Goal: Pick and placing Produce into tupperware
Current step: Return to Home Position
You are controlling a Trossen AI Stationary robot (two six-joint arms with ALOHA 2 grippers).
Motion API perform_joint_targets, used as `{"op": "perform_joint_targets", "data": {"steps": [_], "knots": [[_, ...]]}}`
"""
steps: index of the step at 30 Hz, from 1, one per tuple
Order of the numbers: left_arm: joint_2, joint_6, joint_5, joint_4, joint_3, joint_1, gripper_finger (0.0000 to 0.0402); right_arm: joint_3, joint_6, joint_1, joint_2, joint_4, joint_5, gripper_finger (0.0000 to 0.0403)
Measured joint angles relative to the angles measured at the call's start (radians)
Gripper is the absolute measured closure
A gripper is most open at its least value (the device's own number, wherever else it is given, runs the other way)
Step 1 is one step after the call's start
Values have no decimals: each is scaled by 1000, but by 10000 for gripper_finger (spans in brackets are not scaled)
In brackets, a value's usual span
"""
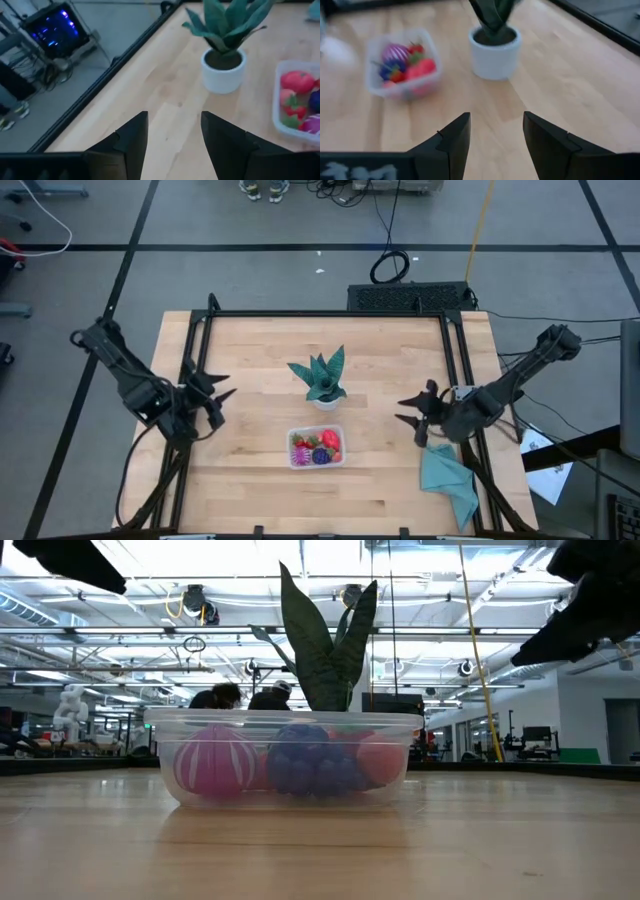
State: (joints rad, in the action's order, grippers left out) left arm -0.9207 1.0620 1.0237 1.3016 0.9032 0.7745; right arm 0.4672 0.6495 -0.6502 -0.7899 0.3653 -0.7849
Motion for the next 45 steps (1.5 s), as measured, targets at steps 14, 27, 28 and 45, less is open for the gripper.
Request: {"op": "perform_joint_targets", "data": {"steps": [14, 27, 28, 45], "knots": [[179, -257, 126, -399, -212, 76, 215, -258, -454, 0, 346, -400, 27, 232], [422, -546, 132, -728, -444, 66, 215, -267, -626, 112, 570, -276, 23, 232], [439, -573, 129, -762, -468, 58, 215, -267, -622, 132, 579, -257, 23, 232], [558, -916, -271, -1087, -643, -295, 215, -268, -628, 374, 613, -154, 112, 232]]}}
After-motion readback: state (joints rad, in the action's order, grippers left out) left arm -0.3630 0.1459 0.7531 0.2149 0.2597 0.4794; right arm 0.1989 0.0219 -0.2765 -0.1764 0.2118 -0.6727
